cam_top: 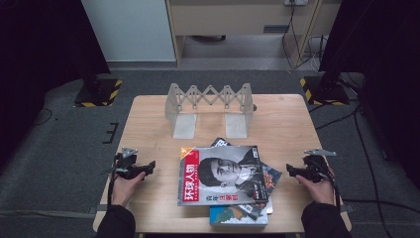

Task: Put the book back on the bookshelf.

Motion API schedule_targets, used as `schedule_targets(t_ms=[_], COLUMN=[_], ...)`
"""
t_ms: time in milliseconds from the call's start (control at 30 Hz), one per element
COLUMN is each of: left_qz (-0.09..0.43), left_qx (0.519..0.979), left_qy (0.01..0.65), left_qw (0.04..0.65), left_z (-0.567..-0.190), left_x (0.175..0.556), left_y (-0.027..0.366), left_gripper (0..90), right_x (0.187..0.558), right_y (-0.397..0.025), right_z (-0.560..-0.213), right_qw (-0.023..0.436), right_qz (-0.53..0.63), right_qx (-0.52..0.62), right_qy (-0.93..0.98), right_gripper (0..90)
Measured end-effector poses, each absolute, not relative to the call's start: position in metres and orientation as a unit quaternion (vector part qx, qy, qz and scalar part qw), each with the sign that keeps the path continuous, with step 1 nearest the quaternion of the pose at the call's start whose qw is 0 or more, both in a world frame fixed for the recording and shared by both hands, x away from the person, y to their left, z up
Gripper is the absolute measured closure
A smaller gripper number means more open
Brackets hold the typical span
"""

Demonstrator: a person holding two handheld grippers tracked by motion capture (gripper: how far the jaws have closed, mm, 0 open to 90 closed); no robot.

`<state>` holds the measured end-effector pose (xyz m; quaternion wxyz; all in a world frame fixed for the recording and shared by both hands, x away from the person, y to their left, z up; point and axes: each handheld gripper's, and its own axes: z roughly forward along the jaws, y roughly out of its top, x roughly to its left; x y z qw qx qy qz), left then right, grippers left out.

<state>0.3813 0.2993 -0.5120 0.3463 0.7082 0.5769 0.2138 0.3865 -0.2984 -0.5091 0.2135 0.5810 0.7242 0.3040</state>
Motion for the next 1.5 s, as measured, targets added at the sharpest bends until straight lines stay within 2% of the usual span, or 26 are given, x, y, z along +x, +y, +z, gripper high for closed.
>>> schedule_targets(t_ms=[233, 367, 533, 900, 1167, 1500], left_qz=[0.196, 0.19, 0.182, 0.161, 0.134, 0.112], left_qx=[0.7, 0.693, 0.696, 0.709, 0.706, 0.723], left_qy=[0.575, 0.574, 0.558, 0.526, 0.518, 0.501], left_qw=[0.377, 0.392, 0.414, 0.442, 0.464, 0.462], left_z=[-0.502, -0.497, -0.488, -0.478, -0.476, -0.478], left_x=[0.375, 0.368, 0.36, 0.348, 0.34, 0.329], left_y=[0.295, 0.292, 0.285, 0.261, 0.254, 0.241], left_gripper=[16.6, 17.4, 18.4, 19.6, 22.5, 22.4], right_x=[0.378, 0.372, 0.367, 0.353, 0.348, 0.343], right_y=[-0.296, -0.293, -0.286, -0.259, -0.244, -0.224], right_z=[-0.49, -0.48, -0.469, -0.448, -0.444, -0.448], right_qw=[0.205, 0.216, 0.201, 0.205, 0.19, 0.176], right_qz=[0.334, 0.354, 0.379, 0.414, 0.425, 0.418], right_qx=[0.594, 0.585, 0.579, 0.539, 0.525, 0.51], right_qy=[0.702, 0.697, 0.693, 0.705, 0.712, 0.731], right_gripper=[15.7, 15.7, 14.9, 14.8, 15.7, 15.5])
